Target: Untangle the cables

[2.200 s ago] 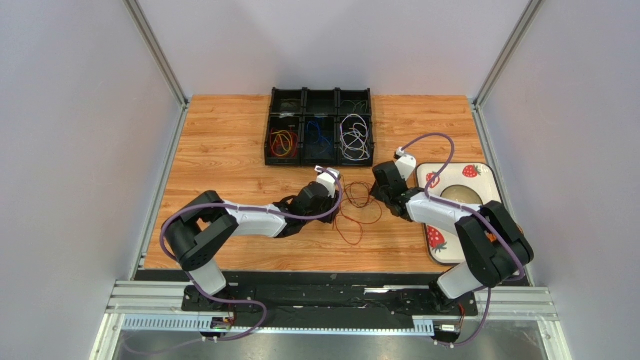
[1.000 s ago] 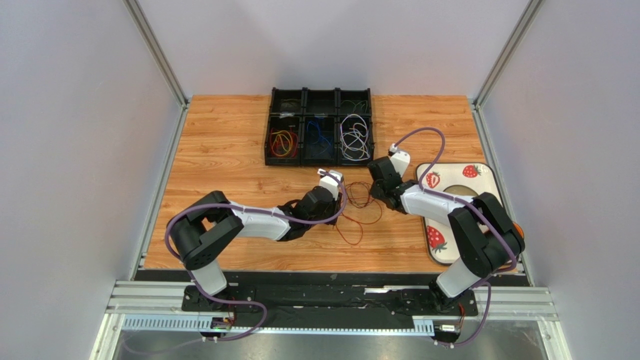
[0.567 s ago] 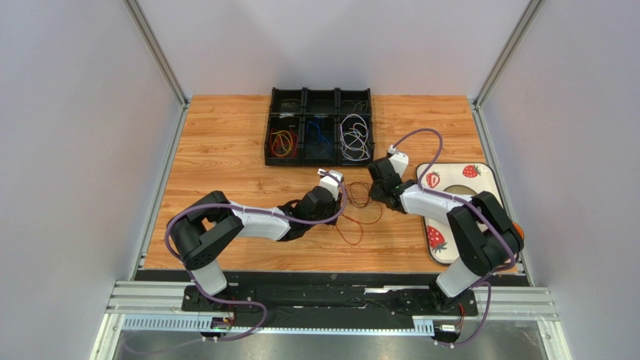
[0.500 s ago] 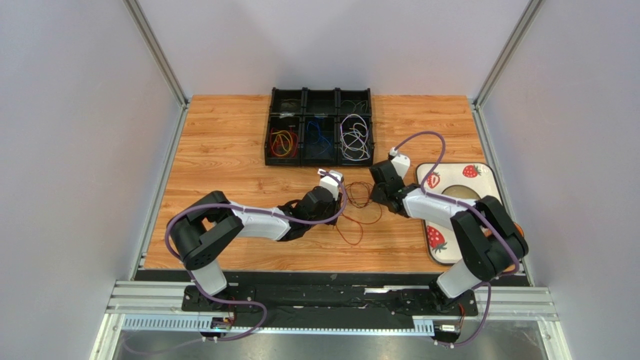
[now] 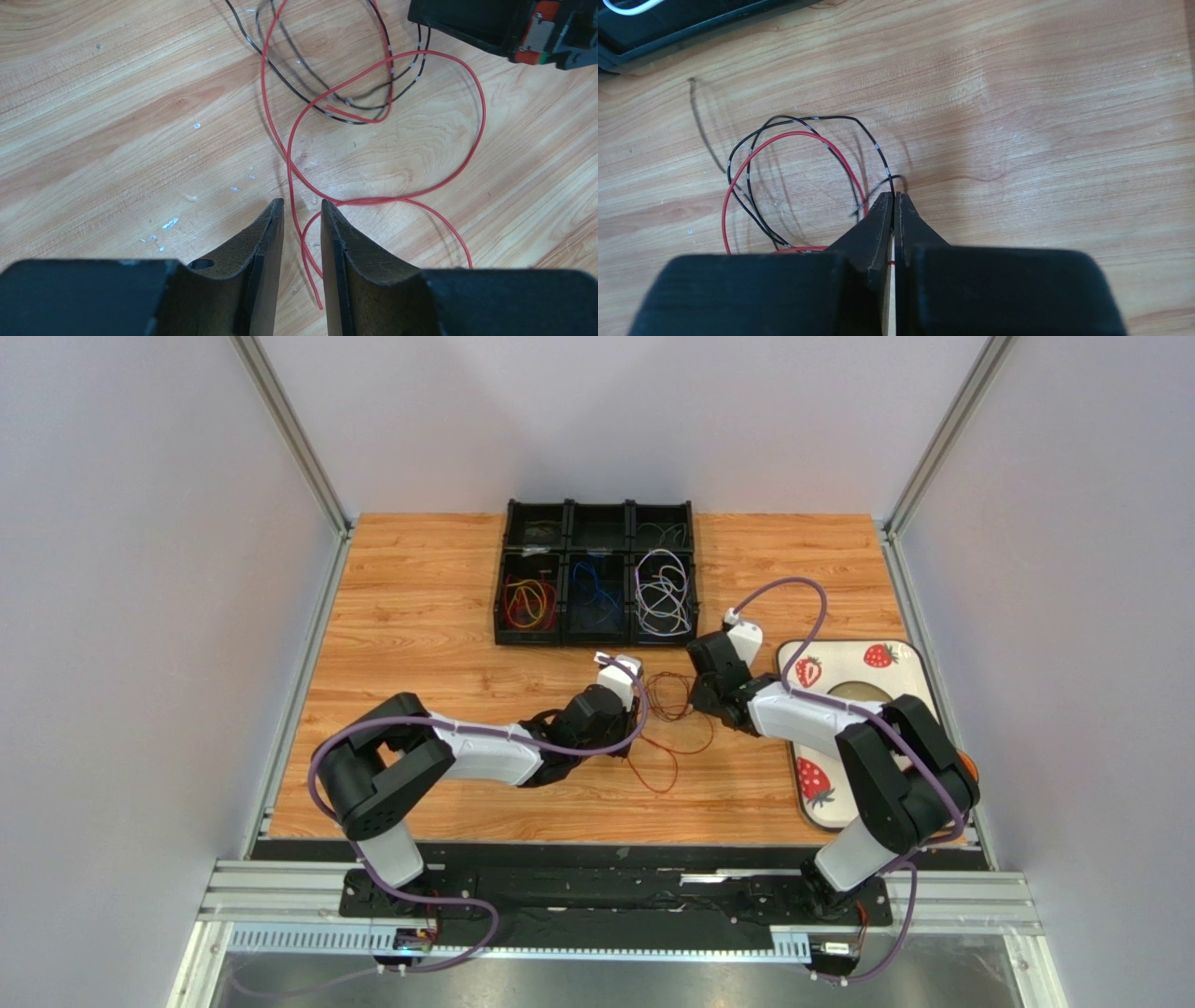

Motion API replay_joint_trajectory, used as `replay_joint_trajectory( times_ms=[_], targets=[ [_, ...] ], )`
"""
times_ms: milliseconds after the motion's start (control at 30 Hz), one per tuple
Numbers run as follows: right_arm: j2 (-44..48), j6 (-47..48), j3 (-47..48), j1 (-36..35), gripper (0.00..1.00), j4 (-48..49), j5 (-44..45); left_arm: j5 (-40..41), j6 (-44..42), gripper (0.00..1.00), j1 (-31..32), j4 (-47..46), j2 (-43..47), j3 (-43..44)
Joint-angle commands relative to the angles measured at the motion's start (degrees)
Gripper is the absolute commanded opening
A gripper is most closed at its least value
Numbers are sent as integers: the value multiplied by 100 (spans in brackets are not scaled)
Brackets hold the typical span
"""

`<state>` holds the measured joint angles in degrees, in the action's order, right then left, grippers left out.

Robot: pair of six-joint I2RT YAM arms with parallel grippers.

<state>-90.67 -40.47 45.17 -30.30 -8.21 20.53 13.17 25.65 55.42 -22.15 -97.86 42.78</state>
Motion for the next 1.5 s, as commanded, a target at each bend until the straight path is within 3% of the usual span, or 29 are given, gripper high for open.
replay_joint_trajectory(
  times_ms=[0,133,267,500,667,900,1067,1133,1233,1300,1467],
  targets=[
    [-65,-40,247,-11,0,-85,179,-68,28,34,83,-263,101,37],
    [23,-5,352,-11,0,-233,197,-263,-51,35,153,-308,-83,151],
    [269,223,782,-28,0,-725,205,211,150,36,189,228,-338,467],
    [1340,619,1784,-28,0,-1823,179,660,362,31,189,1116,-795,1073],
    [2193,742,2461,-28,0,-2071,21,854,450,28,180,1511,-1015,1381],
    [2677,812,3778,-28,0,-2545,-277,915,511,26,189,1635,-1130,1470],
    [2933,1084,3781,-19,0,-2247,-42,916,494,27,189,1303,-815,1155],
    [2810,1146,3754,-11,0,-2483,64,706,328,34,189,829,-516,812],
    [2748,1007,3351,-11,0,-2625,-49,292,82,59,189,-366,161,-31],
    [2800,936,2957,-11,0,-2476,-242,126,-33,64,180,-1026,530,-489],
    [2705,865,2620,-11,0,-2440,-471,36,-350,64,180,-1537,1250,-973]
  ],
)
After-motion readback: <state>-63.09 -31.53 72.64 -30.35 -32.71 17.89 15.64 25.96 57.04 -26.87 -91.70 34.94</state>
